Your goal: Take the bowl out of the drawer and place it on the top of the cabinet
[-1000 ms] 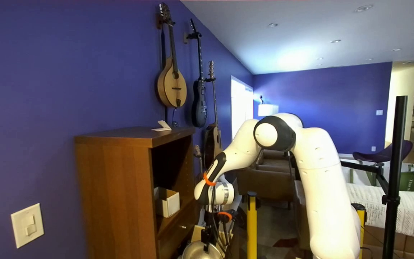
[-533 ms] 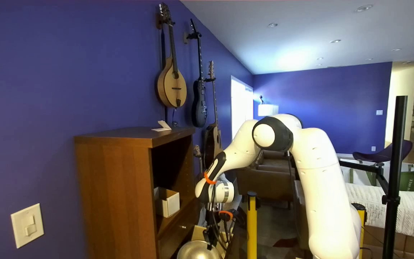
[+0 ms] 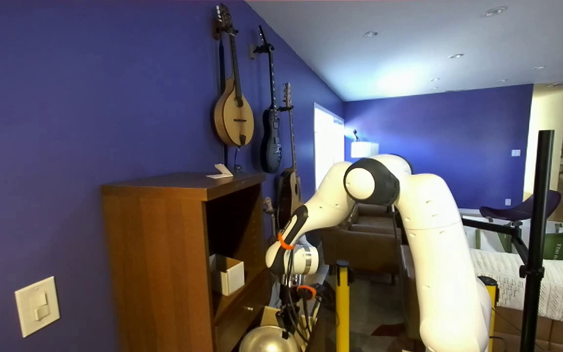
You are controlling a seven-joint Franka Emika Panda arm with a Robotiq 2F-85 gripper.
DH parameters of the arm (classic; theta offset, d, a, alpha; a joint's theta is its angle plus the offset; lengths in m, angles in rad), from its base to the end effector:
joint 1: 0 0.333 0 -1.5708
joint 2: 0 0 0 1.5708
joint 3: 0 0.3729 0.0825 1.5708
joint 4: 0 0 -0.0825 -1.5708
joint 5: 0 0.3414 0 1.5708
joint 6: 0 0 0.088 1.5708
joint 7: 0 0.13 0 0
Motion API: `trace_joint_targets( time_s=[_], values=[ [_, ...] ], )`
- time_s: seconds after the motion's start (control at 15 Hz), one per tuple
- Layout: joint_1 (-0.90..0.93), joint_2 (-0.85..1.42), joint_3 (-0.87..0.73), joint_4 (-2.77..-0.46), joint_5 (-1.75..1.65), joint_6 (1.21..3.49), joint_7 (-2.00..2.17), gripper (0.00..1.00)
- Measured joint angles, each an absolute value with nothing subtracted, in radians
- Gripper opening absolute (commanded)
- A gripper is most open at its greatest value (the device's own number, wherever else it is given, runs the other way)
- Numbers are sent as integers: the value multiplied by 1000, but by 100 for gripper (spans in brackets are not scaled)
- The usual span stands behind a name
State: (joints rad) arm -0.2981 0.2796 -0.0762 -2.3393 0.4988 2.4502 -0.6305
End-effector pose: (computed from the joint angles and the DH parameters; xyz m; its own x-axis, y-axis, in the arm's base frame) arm 0.4594 -0.1725 0.2722 0.9881 -0.1494 -0.0365 -0.1535 -0.9416 -0.2998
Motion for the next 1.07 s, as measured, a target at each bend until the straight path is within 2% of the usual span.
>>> trace_joint_targets(
  time_s=[0.6,1.07],
  values=[
    [-283,237,-110,-2327,333,2378,-327,2],
    [-268,211,-123,-2263,282,2113,-159,2]
  ],
)
